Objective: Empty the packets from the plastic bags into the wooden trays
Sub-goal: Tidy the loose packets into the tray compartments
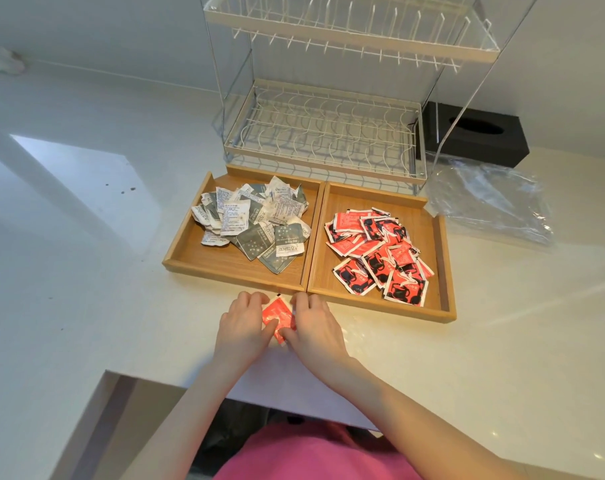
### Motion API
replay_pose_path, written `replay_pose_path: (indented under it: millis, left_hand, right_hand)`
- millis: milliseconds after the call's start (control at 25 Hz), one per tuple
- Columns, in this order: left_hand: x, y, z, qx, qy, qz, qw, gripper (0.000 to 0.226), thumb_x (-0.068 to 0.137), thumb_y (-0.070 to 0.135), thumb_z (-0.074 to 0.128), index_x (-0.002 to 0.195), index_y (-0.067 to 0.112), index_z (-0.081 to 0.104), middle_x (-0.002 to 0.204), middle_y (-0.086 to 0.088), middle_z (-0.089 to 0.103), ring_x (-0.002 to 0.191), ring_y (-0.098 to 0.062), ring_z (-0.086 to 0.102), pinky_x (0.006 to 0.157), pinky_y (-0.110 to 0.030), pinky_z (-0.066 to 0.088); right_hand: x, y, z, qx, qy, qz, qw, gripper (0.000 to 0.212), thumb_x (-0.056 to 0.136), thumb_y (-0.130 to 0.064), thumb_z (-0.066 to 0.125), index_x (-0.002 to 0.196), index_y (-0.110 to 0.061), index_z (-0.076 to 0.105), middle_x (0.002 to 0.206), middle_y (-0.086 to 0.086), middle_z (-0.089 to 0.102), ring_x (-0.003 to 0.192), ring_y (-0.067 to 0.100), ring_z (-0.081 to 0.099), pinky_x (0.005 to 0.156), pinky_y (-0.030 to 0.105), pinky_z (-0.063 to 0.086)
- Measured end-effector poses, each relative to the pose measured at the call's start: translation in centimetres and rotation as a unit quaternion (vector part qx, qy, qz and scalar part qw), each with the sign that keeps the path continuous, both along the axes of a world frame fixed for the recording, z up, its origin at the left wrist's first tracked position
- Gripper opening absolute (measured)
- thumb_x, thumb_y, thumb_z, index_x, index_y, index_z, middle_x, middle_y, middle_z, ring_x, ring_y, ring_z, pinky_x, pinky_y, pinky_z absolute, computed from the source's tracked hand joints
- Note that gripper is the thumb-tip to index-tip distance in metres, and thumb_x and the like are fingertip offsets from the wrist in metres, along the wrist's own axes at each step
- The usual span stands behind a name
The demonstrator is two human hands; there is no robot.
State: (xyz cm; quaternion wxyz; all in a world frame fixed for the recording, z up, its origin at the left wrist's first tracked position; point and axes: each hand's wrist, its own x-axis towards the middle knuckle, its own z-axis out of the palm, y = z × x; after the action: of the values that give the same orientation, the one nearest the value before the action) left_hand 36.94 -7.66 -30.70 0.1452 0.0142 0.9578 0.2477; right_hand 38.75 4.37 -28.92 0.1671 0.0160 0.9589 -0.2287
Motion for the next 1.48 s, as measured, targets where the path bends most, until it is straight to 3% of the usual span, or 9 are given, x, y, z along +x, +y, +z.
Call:
replay_pose_path:
  millis: [280,440,560,800,920,1040,1120,1240,1480]
  left_hand:
    - [0.1,0.3,1.2,0.11,-0.048,-0.028,0.992,0.013,0.079,0.012,0.055,0.08,0.02,0.045,0.073,0.004,0.051,0.077,-0.023,0.051,0.066,-0.029,0.037]
    - [-0.5,1.0,2.9,0.218,-0.062,0.003,0.974,0.015,0.077,0.008,0.062,0.079,0.021,0.054,0.074,0.004,0.059,0.07,-0.011,0.054,0.06,-0.009,0.036]
    - [-2.0,2.6,4.3,0.289,-0.083,0.003,0.954,0.017,0.078,0.005,0.064,0.089,0.015,0.056,0.075,0.002,0.059,0.058,-0.004,0.051,0.06,-0.016,0.04]
    - [-4.9,7.5,6.4,0.331,-0.047,-0.019,0.942,0.027,0.08,0.005,0.061,0.104,0.012,0.051,0.073,0.0,0.056,0.052,-0.006,0.049,0.054,-0.023,0.045]
    - [-6.3,9.4,6.8,0.305,-0.026,-0.032,0.951,0.028,0.081,0.011,0.061,0.106,0.018,0.051,0.076,0.005,0.058,0.062,-0.015,0.056,0.064,-0.032,0.051]
    - [-7.6,10.6,6.4,0.271,0.008,-0.043,0.962,0.039,0.08,0.011,0.061,0.118,0.013,0.05,0.091,0.0,0.062,0.068,-0.008,0.057,0.063,-0.014,0.047]
    - [-8.3,11.1,5.6,0.221,0.014,-0.063,0.973,0.055,0.079,0.012,0.061,0.13,0.01,0.041,0.122,-0.012,0.053,0.099,-0.019,0.057,0.087,-0.027,0.047]
    - [-8.5,11.5,4.2,0.086,0.019,-0.127,0.988,0.074,0.08,0.026,0.06,0.142,0.016,0.021,0.149,-0.012,0.022,0.135,-0.029,0.024,0.111,-0.039,0.022]
    - [-7.6,12.7,1.7,-0.11,0.024,-0.237,0.965,0.074,0.084,0.045,0.046,0.144,0.027,0.006,0.156,-0.001,-0.001,0.142,-0.025,0.001,0.113,-0.048,-0.002]
  right_hand:
    - [0.2,1.5,-0.3,-0.071,0.016,-0.004,0.997,0.02,0.087,-0.024,0.052,0.101,-0.01,0.052,0.106,0.011,0.054,0.104,0.026,0.048,0.082,0.035,0.038]
    - [0.4,3.7,1.0,-0.202,0.027,-0.042,0.978,0.011,0.085,-0.02,0.055,0.092,-0.011,0.055,0.078,-0.002,0.052,0.074,0.017,0.049,0.066,0.027,0.036]
    - [-0.1,6.0,2.5,-0.259,0.042,-0.092,0.961,0.011,0.083,-0.016,0.059,0.093,-0.013,0.06,0.07,-0.005,0.058,0.063,0.01,0.05,0.058,0.015,0.036]
    - [-3.0,10.9,4.8,-0.269,0.094,-0.134,0.949,0.011,0.083,-0.015,0.06,0.094,-0.018,0.062,0.073,-0.004,0.064,0.06,0.006,0.058,0.061,0.02,0.046]
    - [-4.2,12.7,5.4,-0.26,0.119,-0.144,0.947,0.012,0.084,-0.014,0.059,0.094,-0.017,0.062,0.067,-0.01,0.06,0.053,-0.002,0.054,0.052,0.009,0.041]
    - [-5.0,14.1,5.4,-0.224,0.131,-0.157,0.953,0.015,0.084,-0.012,0.055,0.096,-0.015,0.063,0.072,0.0,0.064,0.061,0.009,0.058,0.059,0.017,0.045]
    - [-5.4,14.9,5.0,-0.192,0.124,-0.151,0.962,0.019,0.086,-0.013,0.052,0.103,-0.015,0.061,0.088,0.008,0.068,0.077,0.019,0.063,0.07,0.027,0.048]
    - [-5.6,16.0,3.9,-0.109,0.124,-0.113,0.98,0.031,0.089,-0.017,0.049,0.12,-0.012,0.054,0.115,0.008,0.059,0.101,0.019,0.055,0.084,0.022,0.037]
    - [-4.7,16.4,2.0,-0.01,0.105,-0.002,0.994,0.052,0.091,-0.027,0.045,0.14,-0.016,0.032,0.154,0.003,0.022,0.14,0.019,0.022,0.113,0.032,0.02]
